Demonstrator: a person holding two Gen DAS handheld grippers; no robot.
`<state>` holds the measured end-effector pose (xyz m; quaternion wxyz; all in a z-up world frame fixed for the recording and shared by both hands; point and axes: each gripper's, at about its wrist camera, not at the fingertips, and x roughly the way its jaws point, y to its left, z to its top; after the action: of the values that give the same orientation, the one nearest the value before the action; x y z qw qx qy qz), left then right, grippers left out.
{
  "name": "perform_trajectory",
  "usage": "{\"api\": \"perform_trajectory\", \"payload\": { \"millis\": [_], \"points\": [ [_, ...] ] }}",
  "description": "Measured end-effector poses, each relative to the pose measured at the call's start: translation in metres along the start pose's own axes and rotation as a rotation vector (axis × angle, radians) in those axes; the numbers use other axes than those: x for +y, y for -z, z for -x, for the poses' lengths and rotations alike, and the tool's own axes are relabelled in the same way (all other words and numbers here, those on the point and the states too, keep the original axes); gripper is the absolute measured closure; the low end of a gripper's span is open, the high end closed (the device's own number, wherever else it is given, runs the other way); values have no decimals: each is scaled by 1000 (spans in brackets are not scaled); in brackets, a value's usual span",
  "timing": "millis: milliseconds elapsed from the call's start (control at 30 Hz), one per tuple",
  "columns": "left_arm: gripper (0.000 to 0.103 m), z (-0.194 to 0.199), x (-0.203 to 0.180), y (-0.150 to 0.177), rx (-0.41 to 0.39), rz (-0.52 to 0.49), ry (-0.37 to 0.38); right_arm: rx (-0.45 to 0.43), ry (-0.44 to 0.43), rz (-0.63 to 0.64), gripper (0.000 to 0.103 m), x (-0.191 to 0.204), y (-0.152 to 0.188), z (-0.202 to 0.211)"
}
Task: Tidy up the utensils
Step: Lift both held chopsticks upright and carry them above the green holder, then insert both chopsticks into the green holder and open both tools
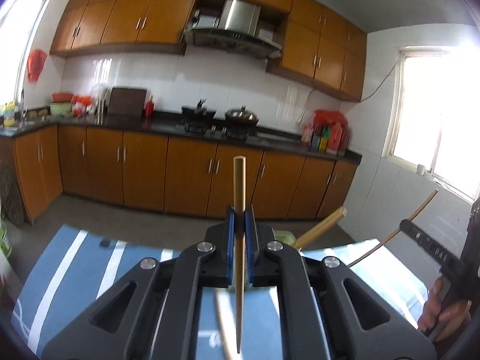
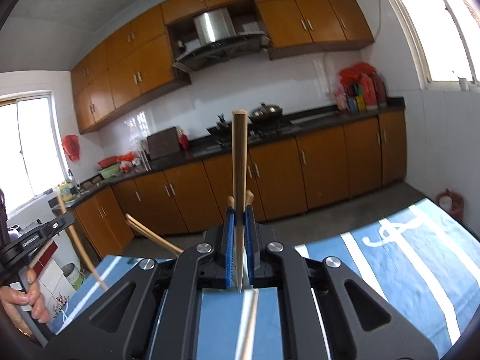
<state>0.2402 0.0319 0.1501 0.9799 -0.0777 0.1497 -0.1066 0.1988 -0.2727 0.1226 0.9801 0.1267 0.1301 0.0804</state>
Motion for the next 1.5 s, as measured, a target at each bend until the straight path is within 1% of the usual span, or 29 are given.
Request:
{"api": "perform_trajectory", "payload": {
  "millis": [167,300,333,400,500,667,900,1167,1367,1400,1433,1500],
  "points": [
    [95,-19,-32,-32,-110,-6,-4,-49,-20,25,95,20,-16,-15],
    [95,-37,-51,-51,-200,-8,-35,-81,-35,30,95,30,-29,-36],
    [95,-43,-55,-55,-228,-13,-55,-86,-35,33,95,32,-30,-40],
    [95,-56,-59,-61,-262,1,-75,-89,-34,39,95,33,-32,-51],
    [95,-73,-58,-65,-285,19,-104,-73,-32,45,95,32,-28,-69],
    [95,-114,-49,-55,-244,63,-119,-5,-28,35,95,24,-11,-98],
    [95,-141,-34,-33,-196,88,-127,52,-31,27,95,16,5,-115],
    [94,-149,-24,-19,-155,88,-122,70,-44,6,95,13,5,-120],
    [88,-146,-21,-19,-149,87,-118,78,-36,8,94,16,5,-122],
    [87,-144,-20,-20,-151,87,-118,80,-37,6,91,15,4,-122],
    [87,-143,-19,-20,-150,85,-119,82,-36,6,83,16,3,-122],
    [86,-139,-17,-21,-151,88,-122,77,-31,8,74,17,2,-120]
  ]
}}
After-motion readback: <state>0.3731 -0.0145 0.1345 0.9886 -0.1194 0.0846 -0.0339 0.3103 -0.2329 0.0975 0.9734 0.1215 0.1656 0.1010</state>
